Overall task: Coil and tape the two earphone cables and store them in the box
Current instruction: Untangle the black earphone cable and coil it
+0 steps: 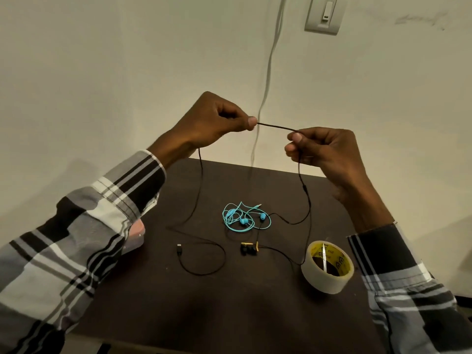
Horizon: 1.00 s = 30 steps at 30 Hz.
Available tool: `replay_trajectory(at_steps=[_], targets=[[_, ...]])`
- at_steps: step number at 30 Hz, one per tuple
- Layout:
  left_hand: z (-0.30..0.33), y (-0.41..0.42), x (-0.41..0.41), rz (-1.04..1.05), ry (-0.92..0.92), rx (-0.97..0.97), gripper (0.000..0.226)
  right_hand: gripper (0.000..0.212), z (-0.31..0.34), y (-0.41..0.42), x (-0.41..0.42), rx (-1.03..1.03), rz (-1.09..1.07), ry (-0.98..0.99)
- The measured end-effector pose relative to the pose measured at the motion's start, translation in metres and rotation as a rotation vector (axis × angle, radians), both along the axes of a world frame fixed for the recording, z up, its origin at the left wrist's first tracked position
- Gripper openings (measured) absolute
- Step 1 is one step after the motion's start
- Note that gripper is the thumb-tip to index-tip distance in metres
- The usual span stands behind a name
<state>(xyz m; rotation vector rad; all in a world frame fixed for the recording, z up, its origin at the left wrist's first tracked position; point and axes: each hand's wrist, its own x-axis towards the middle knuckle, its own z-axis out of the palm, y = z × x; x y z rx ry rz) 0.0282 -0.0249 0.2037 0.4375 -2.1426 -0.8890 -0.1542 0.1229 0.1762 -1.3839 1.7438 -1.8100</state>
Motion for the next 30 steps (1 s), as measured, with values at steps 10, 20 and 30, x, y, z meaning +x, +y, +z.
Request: replay_trajectory(at_steps=[10, 20, 30], targets=[[-0.018, -0.020, 0.017, 0.089, 0.096, 0.099, 0.026, 0.012, -0.030, 0.007, -0.034, 0.159, -0.077, 0.002], [-0.024, -0.001, -0.006, -0.005, 0.013, 0.053, 0.017, 0.064, -0.019, -0.011, -0.005, 0.236, -0.009, 0.262], [-0.025, 0.006, -0.002, -0.019, 0.073, 0.102, 0.022, 0.006, -0.003, -0.011, 0.005, -0.020, -0.076, 0.167]])
